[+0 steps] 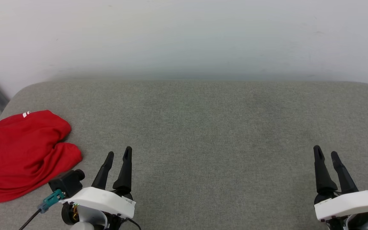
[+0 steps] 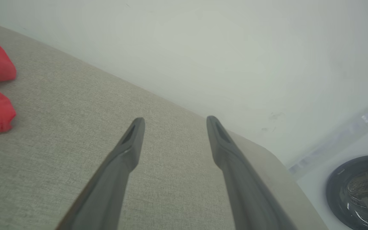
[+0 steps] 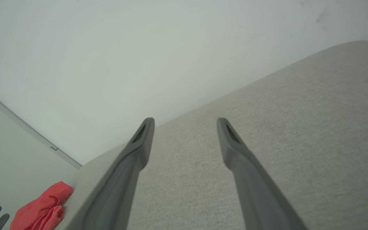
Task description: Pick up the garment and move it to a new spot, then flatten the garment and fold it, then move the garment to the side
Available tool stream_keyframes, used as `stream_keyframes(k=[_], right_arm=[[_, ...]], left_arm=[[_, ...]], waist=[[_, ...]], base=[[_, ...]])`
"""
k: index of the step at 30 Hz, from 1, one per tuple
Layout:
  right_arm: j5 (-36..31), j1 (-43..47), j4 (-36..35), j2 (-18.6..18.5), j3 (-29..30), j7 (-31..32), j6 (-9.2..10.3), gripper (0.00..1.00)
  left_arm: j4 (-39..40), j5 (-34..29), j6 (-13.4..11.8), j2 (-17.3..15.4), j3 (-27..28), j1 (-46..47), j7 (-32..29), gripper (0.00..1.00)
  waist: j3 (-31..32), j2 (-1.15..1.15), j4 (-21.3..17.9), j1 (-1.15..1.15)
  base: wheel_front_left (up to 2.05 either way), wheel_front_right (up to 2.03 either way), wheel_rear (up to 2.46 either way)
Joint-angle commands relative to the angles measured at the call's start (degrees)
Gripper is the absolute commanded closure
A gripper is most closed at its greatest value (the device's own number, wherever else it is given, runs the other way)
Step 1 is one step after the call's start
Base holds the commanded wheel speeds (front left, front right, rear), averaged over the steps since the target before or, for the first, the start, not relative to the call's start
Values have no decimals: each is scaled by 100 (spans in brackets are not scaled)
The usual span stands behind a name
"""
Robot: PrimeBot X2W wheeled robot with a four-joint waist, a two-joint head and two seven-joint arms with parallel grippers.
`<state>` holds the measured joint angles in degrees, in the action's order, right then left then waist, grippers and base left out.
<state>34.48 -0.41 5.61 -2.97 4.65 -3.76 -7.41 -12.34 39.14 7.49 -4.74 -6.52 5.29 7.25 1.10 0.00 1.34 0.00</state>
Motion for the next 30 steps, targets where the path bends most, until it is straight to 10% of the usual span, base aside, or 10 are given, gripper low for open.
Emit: stream_keyframes(k=[1, 30], right_arm=[[-212, 14, -97, 5, 20, -11, -11, 0], [-1841, 245, -333, 11, 140, 137, -12, 0]], left_arm=[[30, -200, 0, -52, -24, 154, 60, 0], [-273, -1946, -37, -105, -138, 251, 451, 0]], waist=[[-1, 0, 4, 0], [11, 0, 14, 0]], base=[[0, 0, 0], [0, 0, 0]])
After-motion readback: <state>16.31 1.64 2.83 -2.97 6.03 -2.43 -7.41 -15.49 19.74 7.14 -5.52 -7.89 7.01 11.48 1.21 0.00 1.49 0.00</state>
